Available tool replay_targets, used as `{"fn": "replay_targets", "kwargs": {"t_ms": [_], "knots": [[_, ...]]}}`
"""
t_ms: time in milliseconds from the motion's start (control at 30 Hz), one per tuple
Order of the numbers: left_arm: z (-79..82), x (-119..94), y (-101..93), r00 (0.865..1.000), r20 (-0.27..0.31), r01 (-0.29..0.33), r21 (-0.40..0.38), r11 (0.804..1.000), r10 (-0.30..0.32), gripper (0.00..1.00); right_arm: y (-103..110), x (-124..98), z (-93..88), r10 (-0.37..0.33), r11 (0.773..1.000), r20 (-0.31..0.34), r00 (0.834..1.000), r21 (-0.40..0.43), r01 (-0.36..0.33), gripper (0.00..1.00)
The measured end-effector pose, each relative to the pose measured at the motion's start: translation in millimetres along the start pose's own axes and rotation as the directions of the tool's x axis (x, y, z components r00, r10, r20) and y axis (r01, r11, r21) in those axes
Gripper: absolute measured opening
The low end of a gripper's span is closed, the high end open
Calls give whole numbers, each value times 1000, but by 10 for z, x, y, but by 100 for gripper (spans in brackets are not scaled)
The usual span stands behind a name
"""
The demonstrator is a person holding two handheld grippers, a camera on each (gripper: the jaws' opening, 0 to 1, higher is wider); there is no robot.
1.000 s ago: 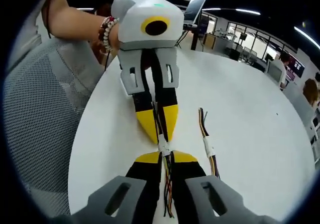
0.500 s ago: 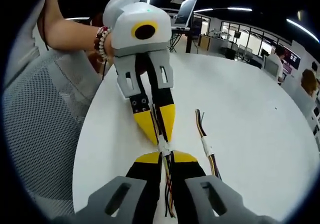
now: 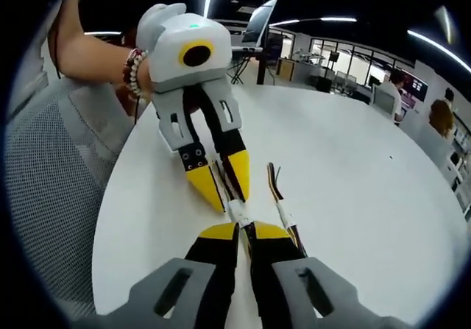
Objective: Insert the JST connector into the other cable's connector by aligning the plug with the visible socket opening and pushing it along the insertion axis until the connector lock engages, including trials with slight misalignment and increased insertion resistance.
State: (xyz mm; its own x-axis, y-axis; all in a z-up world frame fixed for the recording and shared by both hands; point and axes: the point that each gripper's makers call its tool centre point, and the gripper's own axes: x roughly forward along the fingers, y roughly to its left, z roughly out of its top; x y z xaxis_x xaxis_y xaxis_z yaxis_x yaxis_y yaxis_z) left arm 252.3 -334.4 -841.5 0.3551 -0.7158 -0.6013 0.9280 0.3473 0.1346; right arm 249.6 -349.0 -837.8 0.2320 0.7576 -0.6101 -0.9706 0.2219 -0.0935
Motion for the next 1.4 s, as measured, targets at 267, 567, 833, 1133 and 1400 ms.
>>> {"fn": "replay_targets", "kwargs": {"t_ms": [267,567,833,1133,1400], "knots": [[21,-21,73,999,32,-21,-84,996,24,13,-77,-4,-41,-29,998,22,999,51,28,4],[-27,9,40,1000,24,-11,-118,993,13,15,-35,71,-148,-22,998,-13,1000,53,23,5],[51,-9,61,999,45,-15,-138,990,21,19,-156,-42,-68,-67,990,20,998,124,64,17],[255,-162,342,976,136,-118,-313,942,168,41,-548,-329,234,-266,943,164,950,251,221,46],[375,-347,570,942,174,-167,-498,851,287,84,-671,-480,313,-353,899,149,924,328,291,51]]}}
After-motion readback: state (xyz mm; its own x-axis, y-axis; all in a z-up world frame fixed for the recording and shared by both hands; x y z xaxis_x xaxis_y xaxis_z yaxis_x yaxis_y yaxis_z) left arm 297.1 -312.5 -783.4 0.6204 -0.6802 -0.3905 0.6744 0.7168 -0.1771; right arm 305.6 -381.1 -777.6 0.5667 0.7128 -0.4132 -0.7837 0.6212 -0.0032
